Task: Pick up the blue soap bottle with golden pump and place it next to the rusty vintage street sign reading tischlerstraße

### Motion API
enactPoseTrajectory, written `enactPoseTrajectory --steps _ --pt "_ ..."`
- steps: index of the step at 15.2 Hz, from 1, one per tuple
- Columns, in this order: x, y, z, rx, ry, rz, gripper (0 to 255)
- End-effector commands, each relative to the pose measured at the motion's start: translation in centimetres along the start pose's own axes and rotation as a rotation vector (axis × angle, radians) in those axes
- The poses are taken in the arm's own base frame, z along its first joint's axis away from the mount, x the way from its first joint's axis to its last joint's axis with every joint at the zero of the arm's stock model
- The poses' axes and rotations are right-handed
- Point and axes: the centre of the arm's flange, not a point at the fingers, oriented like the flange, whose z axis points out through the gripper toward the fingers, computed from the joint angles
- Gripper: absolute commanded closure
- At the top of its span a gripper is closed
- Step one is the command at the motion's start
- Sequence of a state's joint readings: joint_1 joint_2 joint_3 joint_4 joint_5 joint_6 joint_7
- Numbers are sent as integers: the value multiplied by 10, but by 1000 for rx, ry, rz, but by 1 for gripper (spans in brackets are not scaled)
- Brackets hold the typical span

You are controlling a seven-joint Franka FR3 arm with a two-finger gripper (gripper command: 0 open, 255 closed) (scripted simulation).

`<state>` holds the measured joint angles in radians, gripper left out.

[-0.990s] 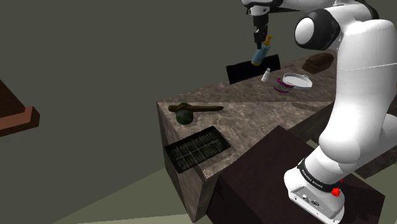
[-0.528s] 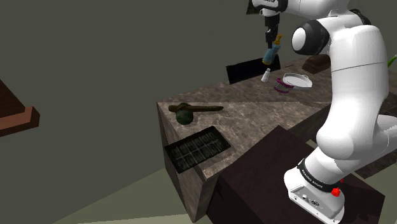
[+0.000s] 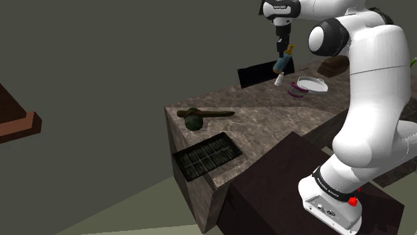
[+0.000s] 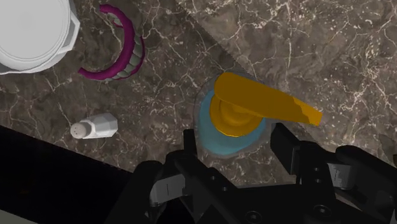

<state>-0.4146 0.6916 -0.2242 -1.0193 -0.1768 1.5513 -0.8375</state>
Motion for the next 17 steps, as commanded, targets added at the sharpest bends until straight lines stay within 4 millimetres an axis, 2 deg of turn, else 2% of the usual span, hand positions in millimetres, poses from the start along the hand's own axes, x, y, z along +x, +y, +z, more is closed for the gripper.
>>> enactPoseTrajectory --steps 1,17 --pt "2 -1 10 -1 0 0 255" --pt "30 -9 89 -1 0 0 255"
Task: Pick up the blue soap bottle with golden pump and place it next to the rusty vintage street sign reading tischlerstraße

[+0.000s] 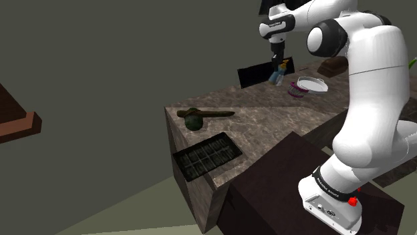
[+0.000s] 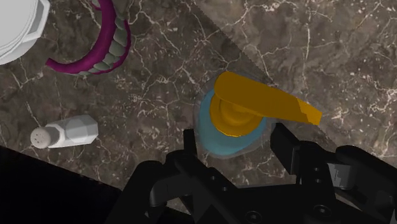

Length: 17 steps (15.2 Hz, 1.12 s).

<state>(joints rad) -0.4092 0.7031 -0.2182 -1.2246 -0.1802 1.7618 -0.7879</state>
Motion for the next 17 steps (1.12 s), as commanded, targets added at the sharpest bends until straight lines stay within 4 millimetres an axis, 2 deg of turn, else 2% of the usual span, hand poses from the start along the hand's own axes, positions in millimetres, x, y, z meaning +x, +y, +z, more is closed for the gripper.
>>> enactPoseTrajectory --steps 1,17 --pt "3 -1 11 0 0 0 255" --pt "31 -10 90 0 0 0 255"
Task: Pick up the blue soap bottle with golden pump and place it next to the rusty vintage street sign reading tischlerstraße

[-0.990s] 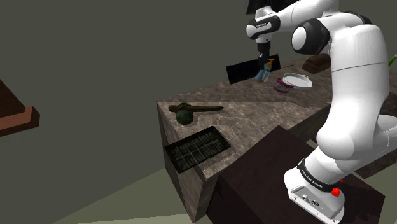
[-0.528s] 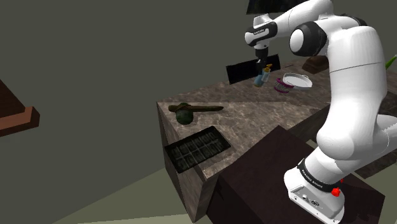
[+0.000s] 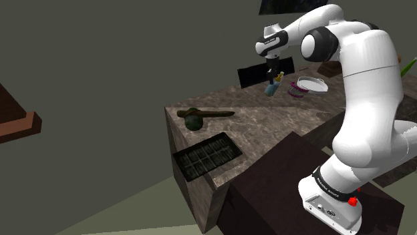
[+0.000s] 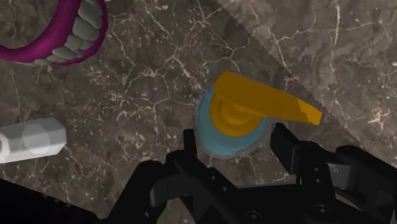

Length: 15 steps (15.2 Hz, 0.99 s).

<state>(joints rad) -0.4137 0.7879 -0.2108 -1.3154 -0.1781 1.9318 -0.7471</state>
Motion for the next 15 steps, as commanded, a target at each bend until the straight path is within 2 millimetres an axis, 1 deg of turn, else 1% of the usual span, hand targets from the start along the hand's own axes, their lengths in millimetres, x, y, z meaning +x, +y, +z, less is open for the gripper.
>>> enactPoseTrajectory --steps 1,9,10,15 --pt "3 -1 9 0 0 0 255" --pt "4 -1 11 0 0 0 255" --pt "4 -1 11 0 0 0 0" --pt "4 -1 11 0 0 0 0"
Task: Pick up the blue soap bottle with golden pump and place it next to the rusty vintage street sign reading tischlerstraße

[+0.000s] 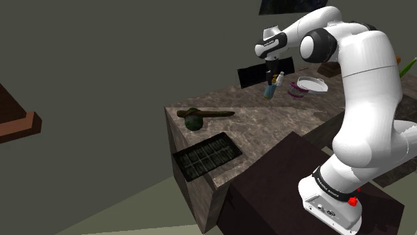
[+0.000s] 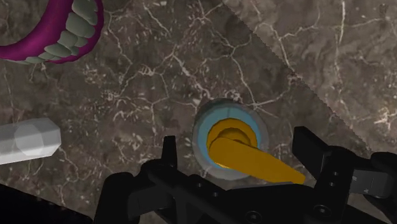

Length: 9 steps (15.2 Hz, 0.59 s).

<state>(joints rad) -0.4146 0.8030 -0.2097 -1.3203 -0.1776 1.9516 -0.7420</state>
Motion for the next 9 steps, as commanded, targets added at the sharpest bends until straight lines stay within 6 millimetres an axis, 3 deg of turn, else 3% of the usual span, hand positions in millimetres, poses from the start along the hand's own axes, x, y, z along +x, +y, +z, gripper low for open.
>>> enactPoseTrajectory --steps 1,4,9 --pt "0 0 -13 0 0 0 0" --pt "0 0 -50 0 0 0 0" --pt "0 0 -50 0 0 0 0"
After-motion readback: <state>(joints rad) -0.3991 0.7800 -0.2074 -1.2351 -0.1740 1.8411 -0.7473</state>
